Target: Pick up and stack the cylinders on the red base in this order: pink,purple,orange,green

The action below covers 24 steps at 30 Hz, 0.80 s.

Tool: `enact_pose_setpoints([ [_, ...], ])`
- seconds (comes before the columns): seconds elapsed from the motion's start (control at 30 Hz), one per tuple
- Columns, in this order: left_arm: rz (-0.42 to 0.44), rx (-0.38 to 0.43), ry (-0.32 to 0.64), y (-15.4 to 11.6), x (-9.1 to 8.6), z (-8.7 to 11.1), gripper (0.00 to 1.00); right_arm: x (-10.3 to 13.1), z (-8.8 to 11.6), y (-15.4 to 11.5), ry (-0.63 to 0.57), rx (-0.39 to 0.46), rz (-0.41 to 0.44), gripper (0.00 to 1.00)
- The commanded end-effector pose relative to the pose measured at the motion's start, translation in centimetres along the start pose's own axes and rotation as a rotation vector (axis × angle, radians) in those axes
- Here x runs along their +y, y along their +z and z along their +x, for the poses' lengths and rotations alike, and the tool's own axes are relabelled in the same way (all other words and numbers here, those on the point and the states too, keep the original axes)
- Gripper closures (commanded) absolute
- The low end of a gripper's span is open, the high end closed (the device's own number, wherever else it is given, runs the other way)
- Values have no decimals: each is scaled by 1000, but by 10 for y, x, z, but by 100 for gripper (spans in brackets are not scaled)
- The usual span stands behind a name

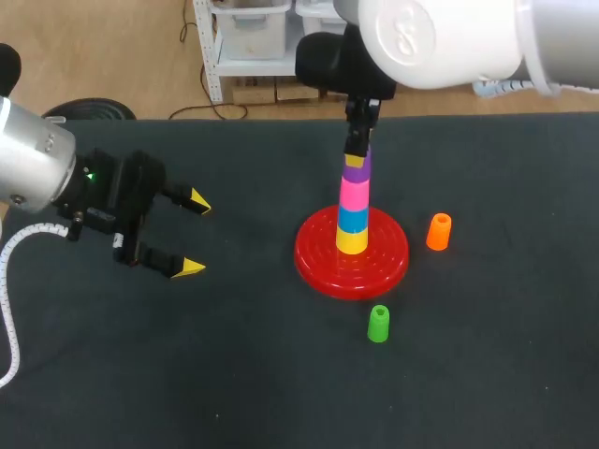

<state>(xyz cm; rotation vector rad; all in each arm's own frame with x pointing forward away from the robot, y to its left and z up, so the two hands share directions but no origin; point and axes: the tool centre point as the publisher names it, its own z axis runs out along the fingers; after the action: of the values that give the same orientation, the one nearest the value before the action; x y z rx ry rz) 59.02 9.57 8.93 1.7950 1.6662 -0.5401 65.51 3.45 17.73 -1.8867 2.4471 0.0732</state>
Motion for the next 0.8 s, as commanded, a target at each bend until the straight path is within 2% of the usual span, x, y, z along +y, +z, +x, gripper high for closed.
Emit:
enact_pose_setpoints([
  [0.03, 1, -2, 2, 0, 1, 1, 0, -4, 0, 2, 2, -3, -5, 100],
  [0.8, 1, -2, 2, 0, 1, 1, 0, -11, -2, 13, 2, 9, -64, 100],
])
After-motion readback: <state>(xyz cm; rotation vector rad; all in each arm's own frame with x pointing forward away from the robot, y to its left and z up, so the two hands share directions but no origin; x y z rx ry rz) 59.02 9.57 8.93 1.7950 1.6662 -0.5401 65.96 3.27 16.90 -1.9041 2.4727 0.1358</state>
